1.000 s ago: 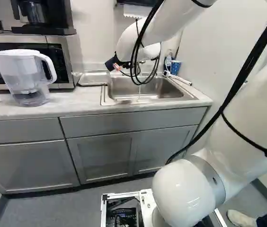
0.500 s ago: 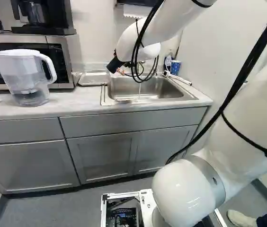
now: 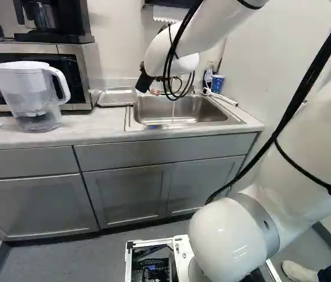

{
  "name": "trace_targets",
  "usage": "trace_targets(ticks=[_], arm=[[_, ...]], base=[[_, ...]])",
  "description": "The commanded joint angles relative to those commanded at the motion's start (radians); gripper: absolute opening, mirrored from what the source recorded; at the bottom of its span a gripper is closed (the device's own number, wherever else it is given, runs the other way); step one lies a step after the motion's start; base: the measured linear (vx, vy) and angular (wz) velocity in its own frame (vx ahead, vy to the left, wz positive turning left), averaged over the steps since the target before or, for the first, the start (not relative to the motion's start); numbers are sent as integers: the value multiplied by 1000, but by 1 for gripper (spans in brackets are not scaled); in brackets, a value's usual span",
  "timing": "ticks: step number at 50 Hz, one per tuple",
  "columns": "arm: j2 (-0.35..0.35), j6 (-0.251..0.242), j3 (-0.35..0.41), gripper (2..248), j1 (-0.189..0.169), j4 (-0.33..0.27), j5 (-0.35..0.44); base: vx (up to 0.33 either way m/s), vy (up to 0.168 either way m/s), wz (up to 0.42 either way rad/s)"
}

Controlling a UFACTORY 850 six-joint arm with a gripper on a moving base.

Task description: Rinse the cup and place it in the tray

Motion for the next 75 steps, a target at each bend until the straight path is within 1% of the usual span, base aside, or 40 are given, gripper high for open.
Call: trace_targets(ticks=[51, 66, 75], arm=[[0, -536, 0, 122, 0, 0, 0], [-1, -536, -1, 122, 0, 0, 0], [-34, -536, -33, 122, 9, 0, 0]], base=[[0, 0, 0], [0, 0, 0], [0, 0, 0]])
